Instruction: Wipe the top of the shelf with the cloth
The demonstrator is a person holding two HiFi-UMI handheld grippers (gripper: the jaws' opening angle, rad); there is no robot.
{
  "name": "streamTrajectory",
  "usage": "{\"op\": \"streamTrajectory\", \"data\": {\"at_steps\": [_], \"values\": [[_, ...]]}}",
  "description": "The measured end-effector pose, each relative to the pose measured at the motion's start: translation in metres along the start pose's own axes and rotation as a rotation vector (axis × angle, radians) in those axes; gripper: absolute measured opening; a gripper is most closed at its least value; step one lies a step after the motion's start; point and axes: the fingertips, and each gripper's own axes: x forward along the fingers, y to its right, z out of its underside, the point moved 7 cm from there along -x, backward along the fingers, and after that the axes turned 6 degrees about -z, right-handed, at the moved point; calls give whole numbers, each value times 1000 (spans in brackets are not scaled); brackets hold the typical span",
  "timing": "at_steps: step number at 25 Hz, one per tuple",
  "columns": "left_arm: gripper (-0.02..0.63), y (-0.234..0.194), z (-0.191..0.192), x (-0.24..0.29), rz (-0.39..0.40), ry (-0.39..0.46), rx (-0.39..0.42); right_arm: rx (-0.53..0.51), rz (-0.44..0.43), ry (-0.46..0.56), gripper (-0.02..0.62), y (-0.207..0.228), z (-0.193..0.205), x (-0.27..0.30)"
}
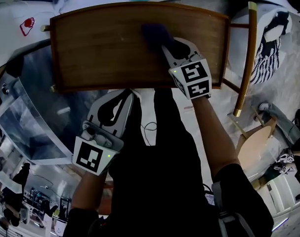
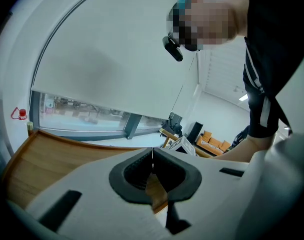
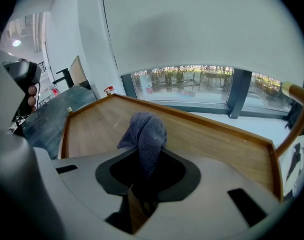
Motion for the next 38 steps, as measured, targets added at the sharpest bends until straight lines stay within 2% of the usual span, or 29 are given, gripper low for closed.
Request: {"op": "streamTrajectory", "data": {"at_steps": [23, 29, 38], "values": [[23, 46, -7, 47, 107, -46, 59, 102, 150, 6, 92, 58, 38, -61], [23, 59, -13, 54, 121, -53, 77, 124, 184, -16, 92, 68, 48, -76], [23, 61, -20, 50, 108, -40, 82, 127, 200, 17, 92, 71, 43, -86]]}}
